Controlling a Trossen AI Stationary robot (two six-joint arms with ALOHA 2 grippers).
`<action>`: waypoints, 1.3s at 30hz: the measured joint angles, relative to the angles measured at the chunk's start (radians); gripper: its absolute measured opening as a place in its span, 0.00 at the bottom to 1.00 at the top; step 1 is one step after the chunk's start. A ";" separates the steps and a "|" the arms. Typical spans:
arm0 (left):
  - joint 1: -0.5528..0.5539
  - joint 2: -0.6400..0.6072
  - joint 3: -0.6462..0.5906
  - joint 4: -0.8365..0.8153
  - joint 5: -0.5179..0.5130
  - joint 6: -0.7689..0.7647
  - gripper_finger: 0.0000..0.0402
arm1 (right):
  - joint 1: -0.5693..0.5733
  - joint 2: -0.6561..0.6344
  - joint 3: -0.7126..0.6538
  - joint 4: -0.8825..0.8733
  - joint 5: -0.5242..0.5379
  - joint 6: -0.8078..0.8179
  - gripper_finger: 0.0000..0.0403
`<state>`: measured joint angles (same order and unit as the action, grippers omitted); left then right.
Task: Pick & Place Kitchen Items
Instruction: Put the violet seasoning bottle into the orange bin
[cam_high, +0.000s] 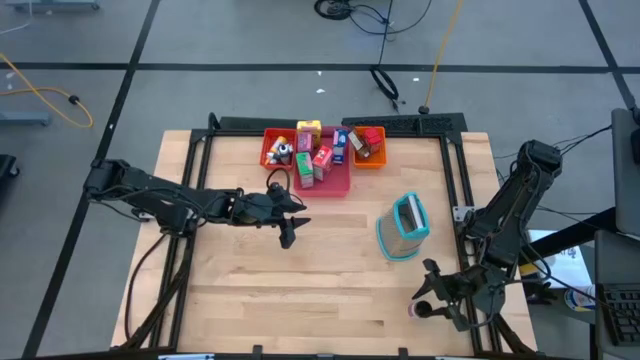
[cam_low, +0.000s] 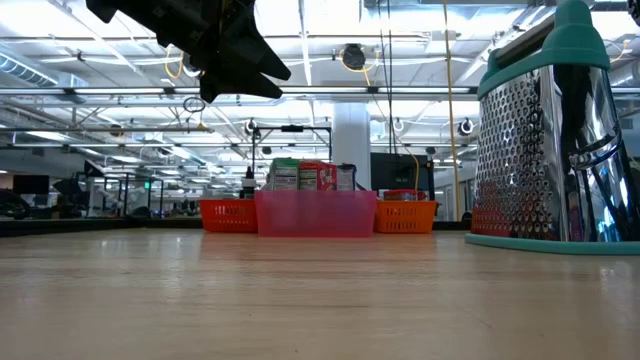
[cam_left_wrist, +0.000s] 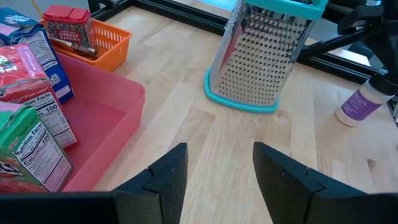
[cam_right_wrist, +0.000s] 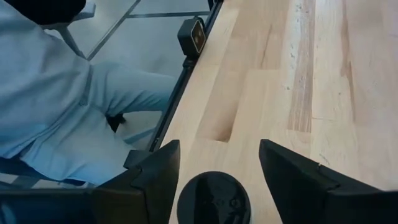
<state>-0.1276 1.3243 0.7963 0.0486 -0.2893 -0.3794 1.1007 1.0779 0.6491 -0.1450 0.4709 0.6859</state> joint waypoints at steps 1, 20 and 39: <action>0.000 0.000 0.000 0.000 0.000 0.000 0.46 | 0.000 0.000 0.000 0.000 0.000 0.005 0.53; 0.000 0.000 0.000 0.000 0.000 -0.018 0.46 | -0.001 -0.001 -0.135 0.148 -0.072 0.111 0.66; 0.000 0.000 0.000 0.000 0.000 -0.018 0.46 | 0.000 -0.002 -0.158 0.265 -0.082 0.024 0.64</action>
<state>-0.1276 1.3243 0.7963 0.0487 -0.2897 -0.3973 1.1004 1.0762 0.4908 0.1197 0.3888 0.7099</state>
